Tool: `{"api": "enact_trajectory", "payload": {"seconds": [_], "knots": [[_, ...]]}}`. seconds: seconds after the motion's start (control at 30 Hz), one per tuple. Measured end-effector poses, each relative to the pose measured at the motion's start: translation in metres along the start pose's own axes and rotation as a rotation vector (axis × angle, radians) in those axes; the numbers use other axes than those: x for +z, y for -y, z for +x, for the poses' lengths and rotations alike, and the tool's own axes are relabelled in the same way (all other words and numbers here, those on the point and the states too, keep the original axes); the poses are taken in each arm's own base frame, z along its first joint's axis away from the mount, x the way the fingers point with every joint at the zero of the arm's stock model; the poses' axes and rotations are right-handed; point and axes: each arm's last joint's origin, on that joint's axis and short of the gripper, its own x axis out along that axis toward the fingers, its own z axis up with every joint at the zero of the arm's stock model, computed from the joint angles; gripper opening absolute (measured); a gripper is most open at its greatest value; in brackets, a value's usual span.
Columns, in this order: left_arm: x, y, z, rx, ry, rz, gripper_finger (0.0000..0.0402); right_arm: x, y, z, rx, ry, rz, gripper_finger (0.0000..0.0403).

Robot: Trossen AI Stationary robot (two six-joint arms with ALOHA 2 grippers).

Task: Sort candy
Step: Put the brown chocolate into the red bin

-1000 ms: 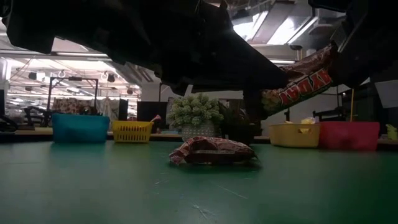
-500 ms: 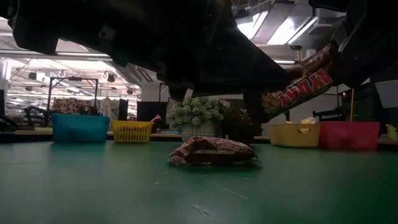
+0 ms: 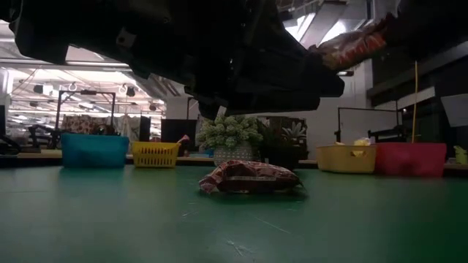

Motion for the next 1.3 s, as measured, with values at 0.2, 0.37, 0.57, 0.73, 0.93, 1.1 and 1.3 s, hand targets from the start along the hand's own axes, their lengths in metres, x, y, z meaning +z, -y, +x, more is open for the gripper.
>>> {"api": "enact_trajectory", "payload": {"seconds": [0.2, 0.37, 0.57, 0.73, 0.93, 1.1, 1.3], "knots": [[0.000, 0.000, 0.000, -0.001, 0.000, 0.000, 0.0144, 0.007, 0.029, -0.038, -0.236, 0.101, -0.042, 0.0001], [0.000, 0.000, 0.000, -0.001, 0.000, 0.000, 0.0144, 0.008, 0.077, -0.066, -0.588, 0.149, 0.050, 0.0002], [0.000, 0.000, 0.000, -0.001, -0.001, 0.003, 0.0144, 0.004, 0.132, -0.096, -0.953, 0.079, 0.259, 0.0002], [0.000, -0.001, 0.001, 0.003, 0.000, 0.002, 0.0144, 0.009, 0.153, -0.103, -1.041, 0.041, 0.371, 0.0002], [0.000, -0.001, 0.001, 0.003, -0.001, 0.002, 0.0144, 0.015, 0.172, -0.104, -1.136, -0.020, 0.369, 0.0003], [0.000, -0.001, 0.001, 0.003, -0.001, 0.003, 0.0144, 0.015, 0.182, -0.106, -1.151, -0.069, 0.458, 0.0003], [0.000, -0.001, 0.001, 0.004, -0.003, 0.005, 0.0144, 0.015, 0.188, -0.106, -1.124, -0.136, 0.497, 0.0042]]}}
